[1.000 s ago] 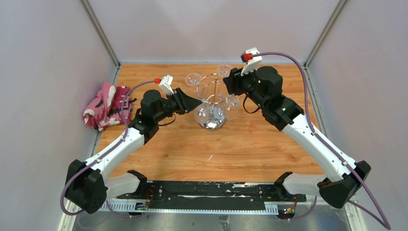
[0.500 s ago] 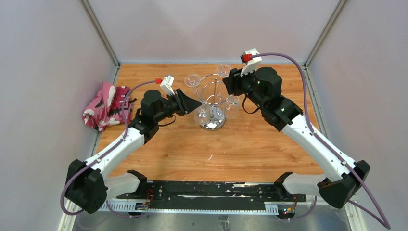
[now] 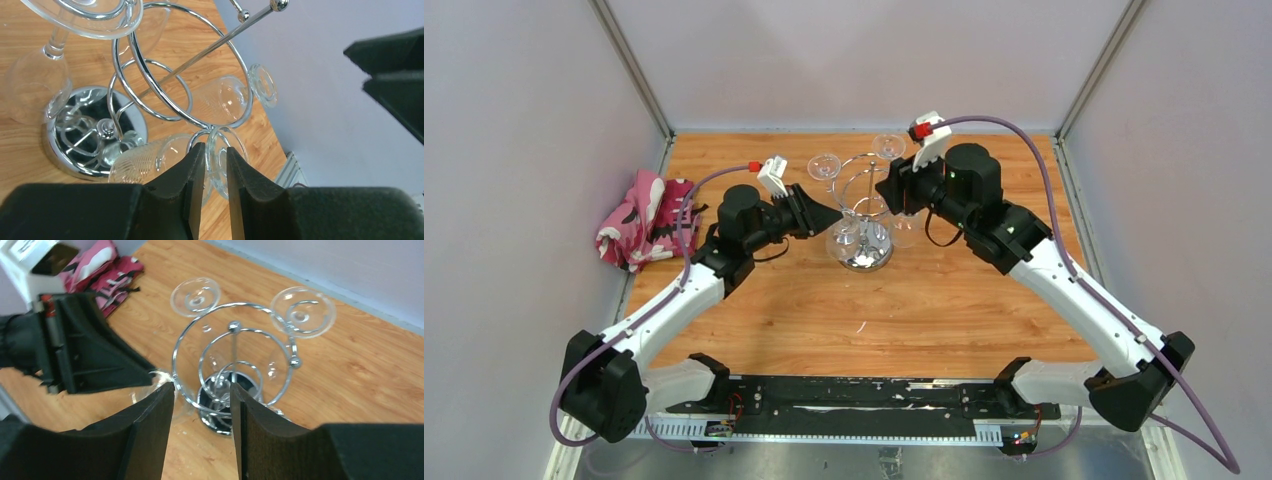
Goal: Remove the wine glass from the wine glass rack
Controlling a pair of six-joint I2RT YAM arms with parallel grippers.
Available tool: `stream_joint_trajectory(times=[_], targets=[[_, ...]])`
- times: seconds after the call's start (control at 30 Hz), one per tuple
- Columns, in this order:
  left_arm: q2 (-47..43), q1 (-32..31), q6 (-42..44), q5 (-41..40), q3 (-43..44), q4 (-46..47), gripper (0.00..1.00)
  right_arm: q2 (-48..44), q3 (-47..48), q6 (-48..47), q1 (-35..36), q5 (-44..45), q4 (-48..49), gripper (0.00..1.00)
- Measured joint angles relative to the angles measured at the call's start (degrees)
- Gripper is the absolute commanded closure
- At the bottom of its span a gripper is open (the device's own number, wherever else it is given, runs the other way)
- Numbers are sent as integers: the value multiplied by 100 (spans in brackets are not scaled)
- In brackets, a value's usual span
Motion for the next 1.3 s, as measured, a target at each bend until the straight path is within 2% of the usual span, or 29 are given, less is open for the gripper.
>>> stream_joint_trajectory(times=[0.17,0.3,0.57,0.83,1.13,1.3], targets=[[105,0,44,-2,63,-28,77,-111,-94,20,490,-232,-243,44],[146,0,55,2,103,-26,78,-243,-413,103,807,-391,-332,44],[151,0,59,2,114,-31,83,-184,-981,396,881,-577,-404,46],[149,0,59,9,116,-26,84,157,-990,426,885,-577,-284,53],[149,0,59,17,116,-26,84,636,-896,391,885,-525,-284,75],[149,0,57,20,116,-26,84,649,-785,367,885,-361,-254,79]])
